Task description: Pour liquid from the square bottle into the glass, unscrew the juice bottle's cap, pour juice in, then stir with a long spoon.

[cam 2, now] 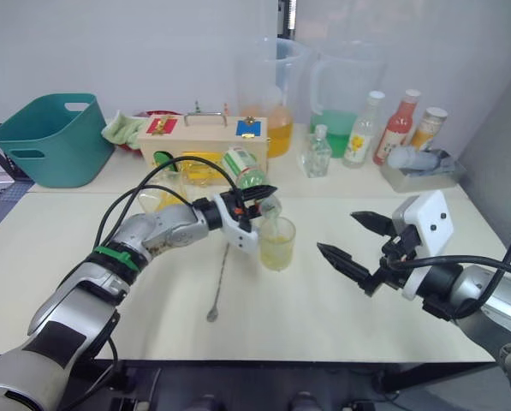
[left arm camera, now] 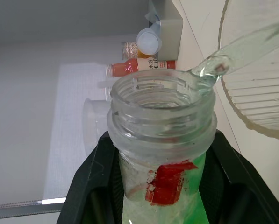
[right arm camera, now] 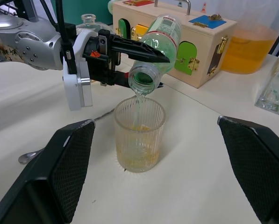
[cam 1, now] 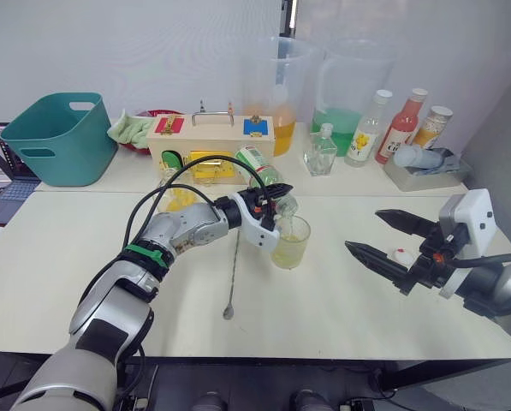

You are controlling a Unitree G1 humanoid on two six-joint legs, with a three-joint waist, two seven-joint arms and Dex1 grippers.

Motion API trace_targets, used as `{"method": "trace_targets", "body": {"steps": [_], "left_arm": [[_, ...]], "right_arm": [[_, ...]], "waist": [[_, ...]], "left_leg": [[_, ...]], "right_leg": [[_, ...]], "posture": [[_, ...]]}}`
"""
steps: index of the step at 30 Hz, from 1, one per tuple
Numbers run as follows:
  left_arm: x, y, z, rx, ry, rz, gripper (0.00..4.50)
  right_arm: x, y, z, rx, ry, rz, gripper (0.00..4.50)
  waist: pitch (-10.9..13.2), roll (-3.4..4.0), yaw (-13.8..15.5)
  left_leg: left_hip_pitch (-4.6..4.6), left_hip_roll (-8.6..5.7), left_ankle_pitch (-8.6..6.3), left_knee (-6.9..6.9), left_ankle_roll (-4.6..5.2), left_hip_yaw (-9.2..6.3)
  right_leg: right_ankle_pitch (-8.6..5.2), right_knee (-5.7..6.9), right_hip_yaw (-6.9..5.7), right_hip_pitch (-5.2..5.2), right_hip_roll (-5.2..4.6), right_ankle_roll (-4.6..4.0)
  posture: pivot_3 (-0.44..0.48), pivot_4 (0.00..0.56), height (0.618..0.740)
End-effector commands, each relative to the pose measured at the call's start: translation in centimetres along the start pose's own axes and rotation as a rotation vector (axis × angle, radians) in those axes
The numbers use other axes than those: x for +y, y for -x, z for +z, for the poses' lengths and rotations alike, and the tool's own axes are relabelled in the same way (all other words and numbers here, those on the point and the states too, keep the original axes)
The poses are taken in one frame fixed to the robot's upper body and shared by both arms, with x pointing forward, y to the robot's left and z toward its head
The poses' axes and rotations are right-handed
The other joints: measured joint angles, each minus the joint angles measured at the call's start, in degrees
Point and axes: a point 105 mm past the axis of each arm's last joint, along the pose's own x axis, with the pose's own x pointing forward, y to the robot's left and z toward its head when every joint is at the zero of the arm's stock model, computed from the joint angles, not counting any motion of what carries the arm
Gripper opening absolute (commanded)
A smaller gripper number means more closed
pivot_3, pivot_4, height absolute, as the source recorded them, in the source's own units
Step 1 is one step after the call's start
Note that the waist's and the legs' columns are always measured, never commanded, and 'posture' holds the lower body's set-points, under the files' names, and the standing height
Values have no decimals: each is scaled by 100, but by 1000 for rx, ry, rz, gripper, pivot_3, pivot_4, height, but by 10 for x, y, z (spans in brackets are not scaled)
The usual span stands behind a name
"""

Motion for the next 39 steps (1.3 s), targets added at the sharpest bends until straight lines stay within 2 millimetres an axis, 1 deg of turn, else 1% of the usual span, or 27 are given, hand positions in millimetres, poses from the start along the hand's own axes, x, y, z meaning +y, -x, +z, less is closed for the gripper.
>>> {"method": "trace_targets", "body": {"steps": [1,23,29,33,39], "left_arm": [[28,-5,3,-24,-63,83,1531],[31,-5,4,-12,-66,91,1531],[29,-4,1,5,22,91,1531],[24,-3,-3,31,183,73,1531],[25,-2,-2,38,307,74,1531]], "right_arm": [[1,1,11,-42,36,-6,4463],[1,-2,14,-49,36,1,4463],[1,-2,13,-45,36,2,4463],[1,-3,14,-41,39,10,4463],[0,-3,15,-38,44,21,4463]], "waist": [[0,0,0],[0,0,-1],[0,0,0],[-1,1,-4],[-1,1,-11]], "left_leg": [[0,0,0,0,0,0],[1,0,0,2,0,0],[0,0,0,3,0,0],[1,0,0,3,0,0],[4,0,0,3,0,0]], "right_leg": [[0,0,0,0,0,0],[0,2,0,0,0,0],[0,4,0,0,0,0],[0,6,1,0,0,0],[0,8,1,0,0,0]], "posture": [[0,150,740],[0,150,740],[0,150,740],[0,150,740],[0,150,740]]}}
